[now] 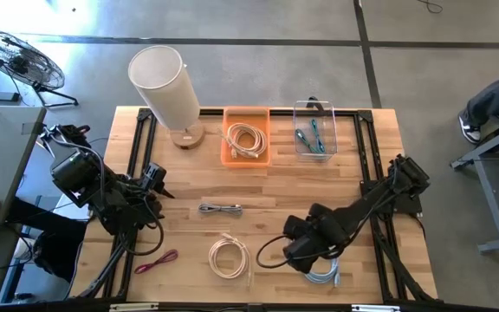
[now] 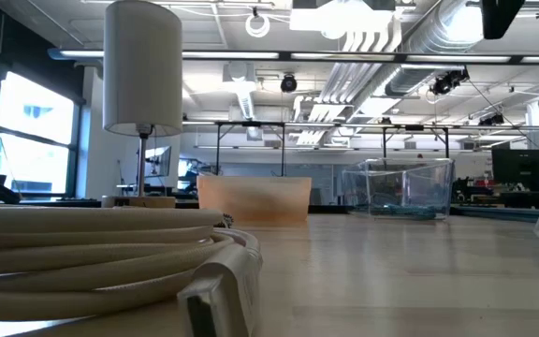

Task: Pick & Place USB Port
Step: Put the blue HDMI cable into the orange bin

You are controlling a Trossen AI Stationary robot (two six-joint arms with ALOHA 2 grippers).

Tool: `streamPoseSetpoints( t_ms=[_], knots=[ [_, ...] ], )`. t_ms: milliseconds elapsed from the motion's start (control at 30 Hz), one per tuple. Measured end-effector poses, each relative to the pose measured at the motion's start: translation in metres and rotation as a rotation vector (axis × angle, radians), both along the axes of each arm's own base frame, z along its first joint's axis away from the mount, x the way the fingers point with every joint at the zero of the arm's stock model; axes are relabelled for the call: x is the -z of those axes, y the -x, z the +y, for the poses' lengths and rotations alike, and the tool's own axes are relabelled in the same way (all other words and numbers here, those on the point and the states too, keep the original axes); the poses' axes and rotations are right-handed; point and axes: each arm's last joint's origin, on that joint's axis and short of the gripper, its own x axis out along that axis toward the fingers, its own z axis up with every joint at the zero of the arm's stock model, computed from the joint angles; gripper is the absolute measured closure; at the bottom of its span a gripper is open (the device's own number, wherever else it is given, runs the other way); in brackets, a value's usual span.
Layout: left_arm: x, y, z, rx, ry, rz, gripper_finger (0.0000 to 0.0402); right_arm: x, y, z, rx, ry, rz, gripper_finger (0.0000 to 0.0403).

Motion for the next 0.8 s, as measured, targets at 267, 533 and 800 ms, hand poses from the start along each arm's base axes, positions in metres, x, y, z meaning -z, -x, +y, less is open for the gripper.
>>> streamPoseSetpoints(
  t_ms=[267, 533, 800],
  knots=[
    [0.000, 0.000, 0.000, -0.003, 0.003, 0.001, 0.0143, 0.011, 0.003, -0.008, 0.038, -0.015, 0.094, 0.0185],
    [0.000, 0.000, 0.000, -0.002, -0.001, -0.001, 0.0143, 0.072, 0.024, -0.015, 0.086, -0.049, 0.344, 0.0147],
    [0.001, -0.002, -0.001, 0.005, -0.041, -0.011, 0.0143, 0.119, 0.038, -0.018, 0.143, -0.188, 0.438, 0.0146]
  ],
)
